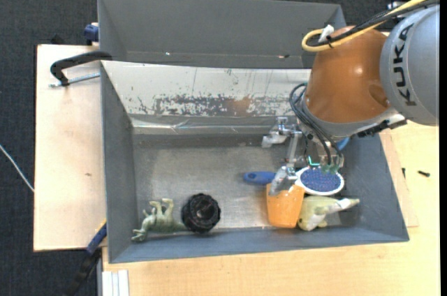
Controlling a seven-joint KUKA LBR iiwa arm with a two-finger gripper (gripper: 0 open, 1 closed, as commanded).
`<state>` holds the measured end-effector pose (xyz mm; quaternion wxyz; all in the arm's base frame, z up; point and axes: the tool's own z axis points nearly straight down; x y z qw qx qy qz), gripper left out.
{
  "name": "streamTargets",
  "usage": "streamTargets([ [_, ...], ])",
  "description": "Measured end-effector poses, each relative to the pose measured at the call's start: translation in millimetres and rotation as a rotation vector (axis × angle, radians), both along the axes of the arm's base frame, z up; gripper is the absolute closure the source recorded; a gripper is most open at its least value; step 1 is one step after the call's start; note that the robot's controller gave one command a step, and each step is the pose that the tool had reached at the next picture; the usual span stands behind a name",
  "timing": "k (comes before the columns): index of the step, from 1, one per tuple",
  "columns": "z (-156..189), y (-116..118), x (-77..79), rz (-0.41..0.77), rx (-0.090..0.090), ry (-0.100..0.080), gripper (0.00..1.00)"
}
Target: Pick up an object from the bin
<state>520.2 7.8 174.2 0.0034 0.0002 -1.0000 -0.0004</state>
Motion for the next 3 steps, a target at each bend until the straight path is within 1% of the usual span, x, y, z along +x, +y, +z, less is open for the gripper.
streamTargets([
  [1,-84,-12,17.5,-0.267,-0.001,-0.001,0.0],
  [2,-82,-11,19.0,-0.266,-0.001,-0.007,1.0],
  [3,38,2,-13.9,-0.271,0.001,-0.017,1.0],
])
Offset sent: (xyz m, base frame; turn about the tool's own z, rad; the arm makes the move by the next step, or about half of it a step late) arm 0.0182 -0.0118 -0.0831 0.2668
